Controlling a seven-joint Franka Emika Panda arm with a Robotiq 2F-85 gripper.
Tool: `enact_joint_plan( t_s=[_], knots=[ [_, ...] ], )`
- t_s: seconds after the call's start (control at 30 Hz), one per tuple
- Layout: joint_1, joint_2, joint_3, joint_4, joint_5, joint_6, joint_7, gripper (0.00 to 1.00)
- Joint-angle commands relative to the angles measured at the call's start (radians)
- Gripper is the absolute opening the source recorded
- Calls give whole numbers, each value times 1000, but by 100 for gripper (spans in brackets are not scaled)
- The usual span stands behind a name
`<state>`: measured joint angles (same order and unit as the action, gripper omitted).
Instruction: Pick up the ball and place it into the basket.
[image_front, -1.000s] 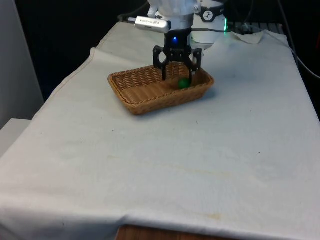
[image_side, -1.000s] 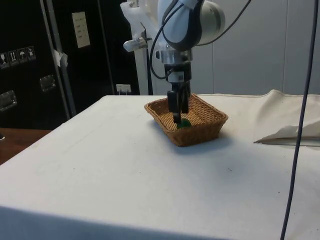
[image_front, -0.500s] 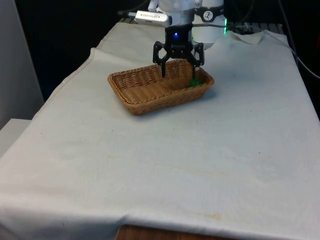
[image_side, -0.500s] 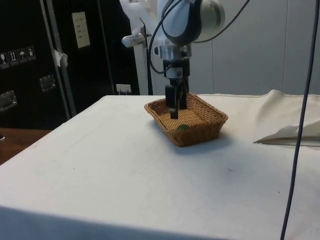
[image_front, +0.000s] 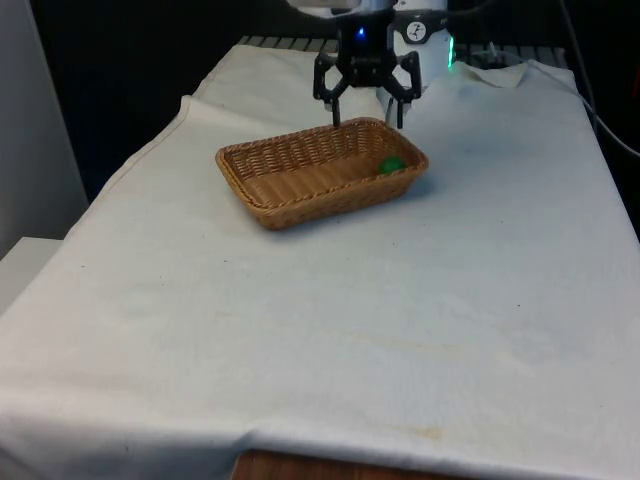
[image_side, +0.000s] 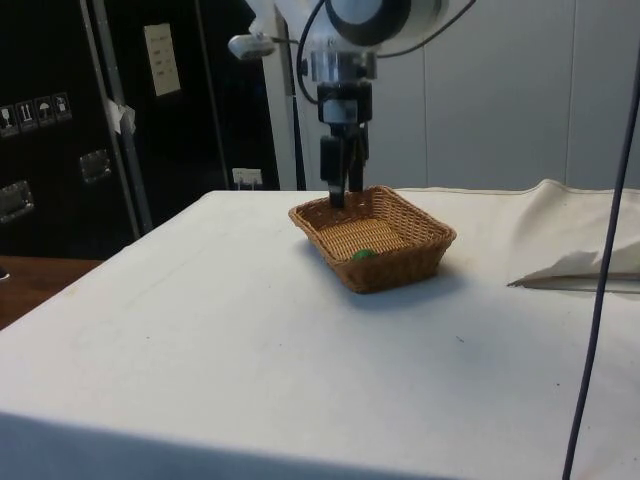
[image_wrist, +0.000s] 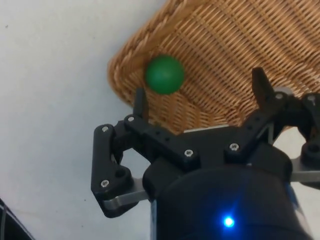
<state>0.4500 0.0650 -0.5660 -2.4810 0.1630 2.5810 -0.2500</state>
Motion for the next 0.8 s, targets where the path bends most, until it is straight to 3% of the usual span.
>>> enact_joint_plan(
  t_s=[0.0, 0.07, 0.1, 0.13, 0.33, 0.37, 0.4, 0.77],
  knots=[
    [4, -1, -2, 8, -25, -13, 26, 100],
    [4, -17, 4, 16, -38, -30, 41, 100],
    [0, -18, 5, 6, -16, -17, 17, 100],
    [4, -23, 8, 21, -43, -38, 48, 100],
    [3, -50, 35, 65, -65, -95, 81, 100],
    [1, -51, 34, 56, -48, -83, 62, 100],
    [3, -52, 39, 72, -65, -102, 82, 100],
    [4, -48, 84, 138, -55, -155, 84, 100]
  ],
)
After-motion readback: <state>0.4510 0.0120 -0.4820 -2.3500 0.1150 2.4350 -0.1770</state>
